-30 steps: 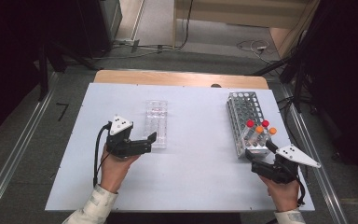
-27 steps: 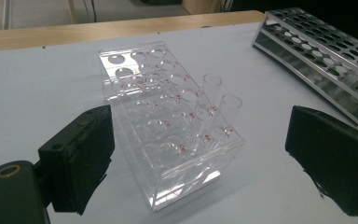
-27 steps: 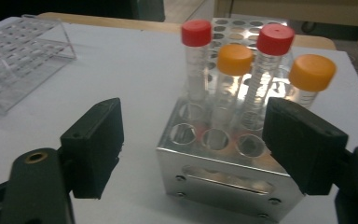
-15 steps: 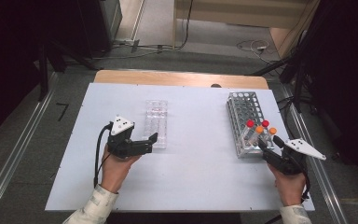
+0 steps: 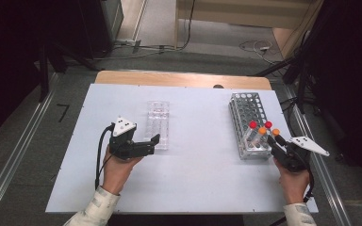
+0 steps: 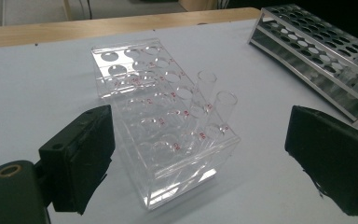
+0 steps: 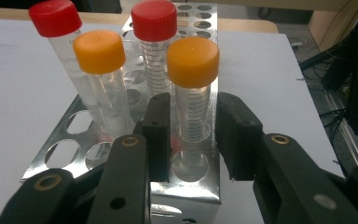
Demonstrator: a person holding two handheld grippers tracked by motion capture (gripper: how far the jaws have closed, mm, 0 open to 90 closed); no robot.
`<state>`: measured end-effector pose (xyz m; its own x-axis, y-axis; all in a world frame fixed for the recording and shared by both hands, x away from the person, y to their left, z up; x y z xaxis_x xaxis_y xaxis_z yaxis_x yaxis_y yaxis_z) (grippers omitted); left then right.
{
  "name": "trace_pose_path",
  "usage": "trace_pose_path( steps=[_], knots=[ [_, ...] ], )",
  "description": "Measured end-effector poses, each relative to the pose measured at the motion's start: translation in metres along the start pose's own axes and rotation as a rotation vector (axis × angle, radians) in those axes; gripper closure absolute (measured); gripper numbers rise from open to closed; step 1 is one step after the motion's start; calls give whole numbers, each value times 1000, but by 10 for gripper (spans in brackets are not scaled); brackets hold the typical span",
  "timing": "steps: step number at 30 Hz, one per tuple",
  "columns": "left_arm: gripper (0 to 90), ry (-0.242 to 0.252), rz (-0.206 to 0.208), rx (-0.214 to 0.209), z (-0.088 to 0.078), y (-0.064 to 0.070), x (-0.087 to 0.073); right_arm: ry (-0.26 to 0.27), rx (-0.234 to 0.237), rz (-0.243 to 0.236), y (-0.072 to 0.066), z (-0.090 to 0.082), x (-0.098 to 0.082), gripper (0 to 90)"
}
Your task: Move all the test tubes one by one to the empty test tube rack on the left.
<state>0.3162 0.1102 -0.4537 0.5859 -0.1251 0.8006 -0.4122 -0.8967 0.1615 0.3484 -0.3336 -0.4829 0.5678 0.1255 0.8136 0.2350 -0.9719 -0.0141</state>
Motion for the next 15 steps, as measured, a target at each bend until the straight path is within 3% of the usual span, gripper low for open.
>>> trace_pose_path(
  steps=[15],
  knots=[
    [88,-2,-3,-1,1,0,-1,1,6,4,1,5,2,713]
  ],
)
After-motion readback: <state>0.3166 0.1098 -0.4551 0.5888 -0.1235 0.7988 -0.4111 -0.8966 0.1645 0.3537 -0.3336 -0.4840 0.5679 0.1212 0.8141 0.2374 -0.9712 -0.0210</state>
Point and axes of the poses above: each handheld gripper's, and its own axes: z roughly forward along the jaws, x roughly out of its top, y roughly to its right, the point moved 6 cm from there along z, roughly forward along the jaws, and after that the axes turned 8 degrees about -y, right-handed, at the moved point
